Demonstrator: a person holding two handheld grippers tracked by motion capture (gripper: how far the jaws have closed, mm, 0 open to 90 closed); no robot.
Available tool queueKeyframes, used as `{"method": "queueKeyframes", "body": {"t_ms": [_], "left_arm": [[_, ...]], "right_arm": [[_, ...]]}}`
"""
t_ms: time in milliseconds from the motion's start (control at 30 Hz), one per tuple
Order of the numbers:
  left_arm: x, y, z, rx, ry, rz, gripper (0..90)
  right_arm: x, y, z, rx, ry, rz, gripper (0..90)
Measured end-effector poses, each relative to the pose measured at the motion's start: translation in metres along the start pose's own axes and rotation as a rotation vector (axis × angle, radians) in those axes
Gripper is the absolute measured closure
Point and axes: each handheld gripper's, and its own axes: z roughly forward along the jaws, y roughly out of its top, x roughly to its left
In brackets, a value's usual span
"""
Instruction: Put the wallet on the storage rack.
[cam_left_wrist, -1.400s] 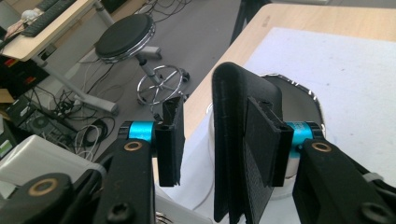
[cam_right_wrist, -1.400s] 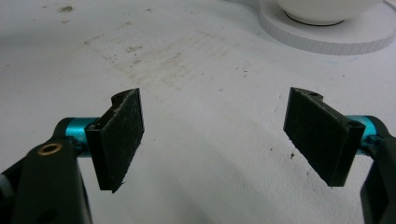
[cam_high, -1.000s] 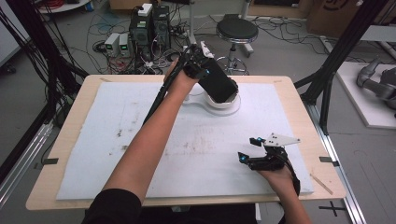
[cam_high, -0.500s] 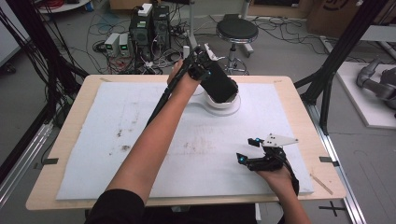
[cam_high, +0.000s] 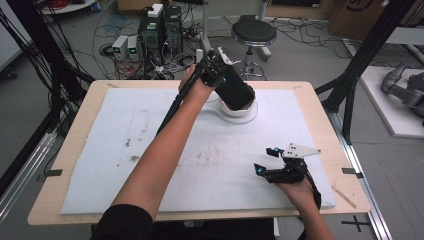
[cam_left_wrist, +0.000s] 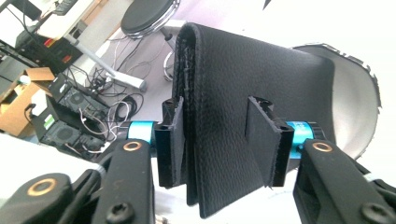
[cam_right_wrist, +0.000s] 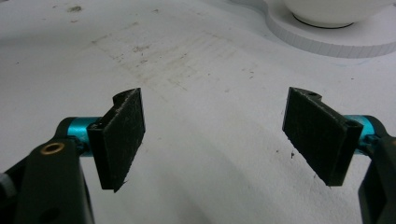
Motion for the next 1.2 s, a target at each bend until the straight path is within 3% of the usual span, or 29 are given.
{"method": "queueKeyframes", "body": {"t_ms": [300, 467, 733, 933, 967, 1200], "left_arm": [[0.009, -0.009, -0.026, -0.080, -0.046, -0.069, 52.5], [0.013, -0.015, -0.037, -0.098, -0.046, -0.085, 52.2], [0.013, -0.021, -0.057, -0.165, -0.095, -0.115, 50.3], [0.013, -0.028, -0.067, -0.195, -0.152, -0.136, 47.5], [0.013, -0.035, -0.071, -0.222, -0.176, -0.163, 47.2], [0.017, -0.062, -0.091, -0.273, -0.253, -0.207, 43.5]], "right_arm": [[0.003, 0.001, -0.002, -0.002, -0.003, 0.008, 21.3], [0.005, 0.002, -0.001, -0.004, -0.001, 0.004, 21.3], [0.005, 0.002, 0.000, -0.002, -0.005, 0.007, 21.2], [0.005, 0.001, -0.001, -0.006, -0.006, 0.007, 21.2], [0.004, 0.001, -0.001, -0.009, -0.010, 0.008, 21.2], [0.004, 0.002, 0.000, -0.006, -0.010, 0.006, 21.2]]}}
